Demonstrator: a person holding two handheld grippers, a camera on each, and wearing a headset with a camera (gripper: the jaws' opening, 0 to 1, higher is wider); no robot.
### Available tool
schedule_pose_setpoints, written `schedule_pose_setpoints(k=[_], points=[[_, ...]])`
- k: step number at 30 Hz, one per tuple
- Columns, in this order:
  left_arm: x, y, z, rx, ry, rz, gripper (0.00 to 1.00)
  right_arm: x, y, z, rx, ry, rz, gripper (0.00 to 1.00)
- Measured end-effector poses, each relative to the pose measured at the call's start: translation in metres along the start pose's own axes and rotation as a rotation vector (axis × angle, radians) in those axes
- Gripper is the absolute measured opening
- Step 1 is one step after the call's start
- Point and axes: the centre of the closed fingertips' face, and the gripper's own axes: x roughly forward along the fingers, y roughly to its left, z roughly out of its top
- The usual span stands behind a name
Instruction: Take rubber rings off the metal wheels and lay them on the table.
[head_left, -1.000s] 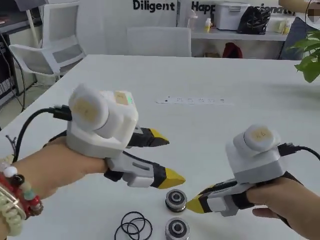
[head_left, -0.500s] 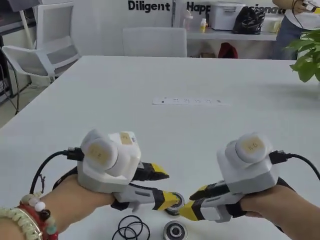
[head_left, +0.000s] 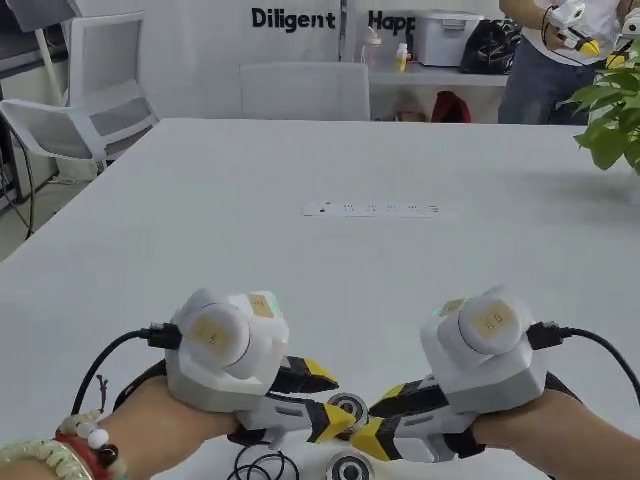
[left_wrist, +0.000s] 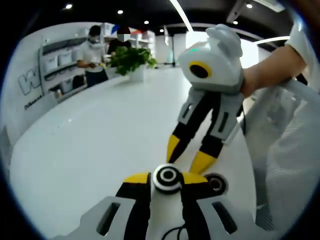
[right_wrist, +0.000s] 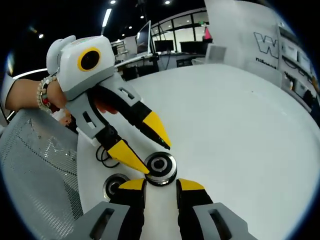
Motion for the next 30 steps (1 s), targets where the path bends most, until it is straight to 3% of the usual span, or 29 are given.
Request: schedule_pose_setpoints(k=[9,17,21,25,30], points=[[0.001,-0.004,-0.002,-0.016,-0.004,-0.009,0.14,0.001,0.001,0.001,-0.037,-0.003,0.001,0.19],[0.0,-0.004,-0.002,-0.037,-0.012,0.0,0.14,-0.002,-0.003,-0.002,-0.065,0.009,-0.014,0.02],[0.001,-0.004,-0.002,-0.047,-0.013,0.004,0.14,-0.001,-0.006,-0.002,-0.078,0.016,-0.042,0.0],[0.001,-0.003,-0.002,-0.043,-0.011,0.011,0.14,-0.001,-0.011,-0.003,0.102,0.013,-0.05,0.0],[0.0,-0.001,-0.002,-0.061,-0.005,0.02,0.14,-0.006,-0.019,0.002,0.363,-0.063,-0.027,0.0]])
